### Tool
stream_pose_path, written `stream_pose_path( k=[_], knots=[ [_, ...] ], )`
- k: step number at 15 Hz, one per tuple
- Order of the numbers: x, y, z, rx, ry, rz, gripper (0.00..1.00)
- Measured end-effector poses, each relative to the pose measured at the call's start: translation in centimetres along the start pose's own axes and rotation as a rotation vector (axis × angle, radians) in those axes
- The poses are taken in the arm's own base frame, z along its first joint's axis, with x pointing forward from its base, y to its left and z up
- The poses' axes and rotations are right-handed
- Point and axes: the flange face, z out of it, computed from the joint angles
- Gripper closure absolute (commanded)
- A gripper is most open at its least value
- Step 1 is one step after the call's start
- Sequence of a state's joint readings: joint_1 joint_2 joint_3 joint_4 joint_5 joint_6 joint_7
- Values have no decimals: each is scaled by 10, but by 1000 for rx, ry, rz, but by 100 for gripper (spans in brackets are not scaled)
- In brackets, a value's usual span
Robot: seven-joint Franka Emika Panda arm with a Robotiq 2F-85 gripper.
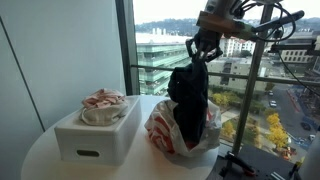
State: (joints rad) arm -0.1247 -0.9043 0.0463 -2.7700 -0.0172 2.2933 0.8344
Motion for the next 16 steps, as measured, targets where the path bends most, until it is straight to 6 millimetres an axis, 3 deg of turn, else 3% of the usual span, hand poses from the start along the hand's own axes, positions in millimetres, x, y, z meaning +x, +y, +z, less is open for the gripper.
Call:
stream_pose_path(
  k=[5,10,13,16],
  knots=[
    [6,21,49,-132,-142,-9,97],
    [6,23,124,-255,-294,-62,97],
    [13,14,168,-272,-321,-87,97],
    [32,-12,194,-262,-286,-127,97]
  ],
)
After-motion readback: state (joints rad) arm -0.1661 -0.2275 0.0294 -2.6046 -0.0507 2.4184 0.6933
